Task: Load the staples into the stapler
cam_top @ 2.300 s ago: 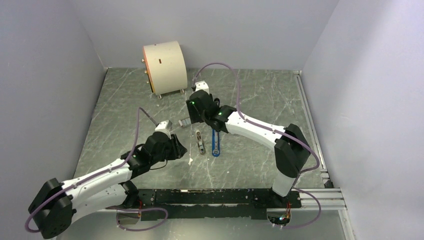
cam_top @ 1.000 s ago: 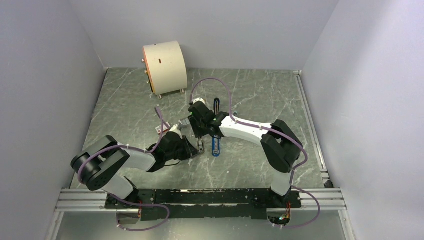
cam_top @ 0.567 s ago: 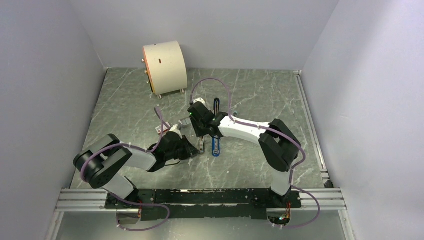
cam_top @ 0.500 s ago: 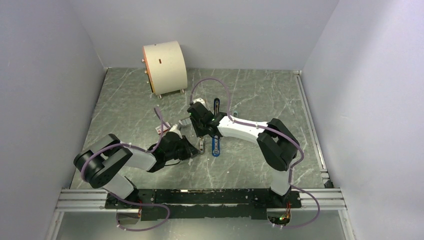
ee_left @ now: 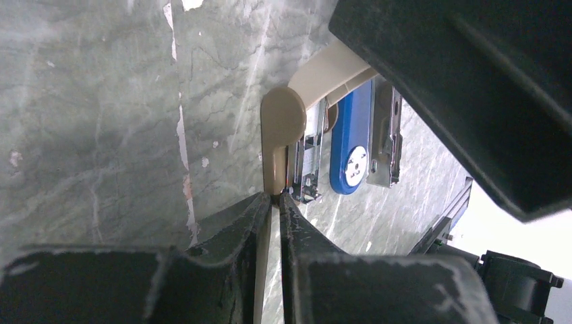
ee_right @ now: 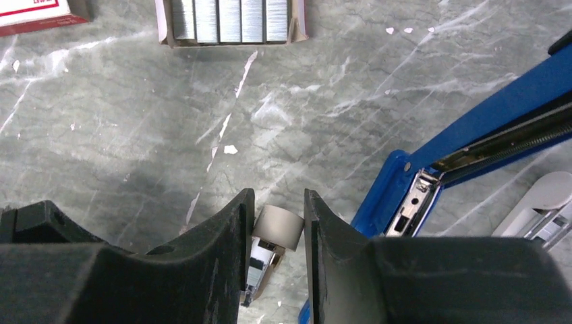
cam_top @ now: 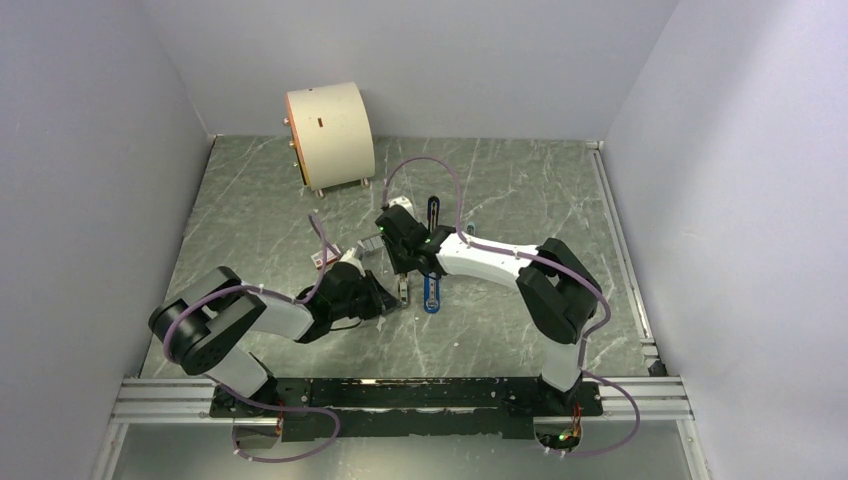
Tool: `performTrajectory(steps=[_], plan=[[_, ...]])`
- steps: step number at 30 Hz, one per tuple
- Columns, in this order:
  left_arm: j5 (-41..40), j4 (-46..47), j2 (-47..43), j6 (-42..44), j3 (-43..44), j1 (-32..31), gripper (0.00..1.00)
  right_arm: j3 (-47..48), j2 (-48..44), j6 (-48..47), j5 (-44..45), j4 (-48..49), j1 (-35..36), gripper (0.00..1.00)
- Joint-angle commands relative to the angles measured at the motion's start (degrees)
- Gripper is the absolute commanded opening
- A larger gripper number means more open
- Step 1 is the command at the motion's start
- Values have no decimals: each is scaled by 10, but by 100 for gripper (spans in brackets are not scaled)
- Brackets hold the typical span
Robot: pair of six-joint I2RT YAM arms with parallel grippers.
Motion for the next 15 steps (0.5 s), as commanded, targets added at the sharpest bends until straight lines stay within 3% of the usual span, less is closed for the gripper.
performTrajectory(steps=[1,15], plan=[[-12,-88,31,30,14,1,17,-35,-34,2,15,2,18,28],[-26,-117,48,32,25,1,17,-85,-72,14,88,24,53,29]])
